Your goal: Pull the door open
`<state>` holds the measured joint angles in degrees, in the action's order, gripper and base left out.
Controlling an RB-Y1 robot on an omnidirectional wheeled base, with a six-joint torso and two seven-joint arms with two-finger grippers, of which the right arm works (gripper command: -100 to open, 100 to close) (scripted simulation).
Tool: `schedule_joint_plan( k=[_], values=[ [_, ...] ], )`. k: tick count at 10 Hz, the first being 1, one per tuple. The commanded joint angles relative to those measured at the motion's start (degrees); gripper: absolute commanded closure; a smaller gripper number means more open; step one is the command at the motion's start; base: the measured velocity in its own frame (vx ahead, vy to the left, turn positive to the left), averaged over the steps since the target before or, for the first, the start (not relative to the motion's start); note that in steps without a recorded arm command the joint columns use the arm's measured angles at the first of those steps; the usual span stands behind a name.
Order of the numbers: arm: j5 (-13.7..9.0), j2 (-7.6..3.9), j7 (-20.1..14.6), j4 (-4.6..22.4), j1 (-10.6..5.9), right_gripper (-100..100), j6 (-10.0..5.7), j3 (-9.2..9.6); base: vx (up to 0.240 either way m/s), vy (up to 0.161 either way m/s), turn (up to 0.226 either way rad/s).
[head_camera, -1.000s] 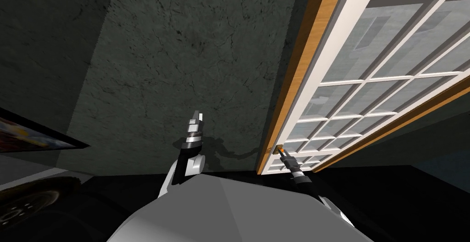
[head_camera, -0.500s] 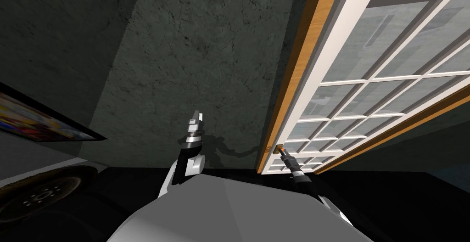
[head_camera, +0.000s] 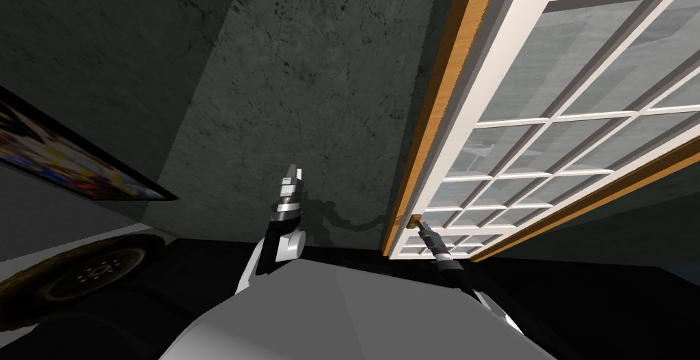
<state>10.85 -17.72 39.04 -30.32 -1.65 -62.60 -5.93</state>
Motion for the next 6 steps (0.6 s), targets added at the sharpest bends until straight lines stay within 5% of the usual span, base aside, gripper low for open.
schedule_joint_plan(
  k=[1, 6],
  values=[
    [-1.0, 0.57, -2.9, -0.1, 0.19, 100, 0.38, 0.67, -0.054, -0.025, 0.097],
    [-3.8, 0.86, -9.7, -0.7, 0.17, 100, 1.08, 1.42, -0.055, -0.032, 0.086]
  ],
)
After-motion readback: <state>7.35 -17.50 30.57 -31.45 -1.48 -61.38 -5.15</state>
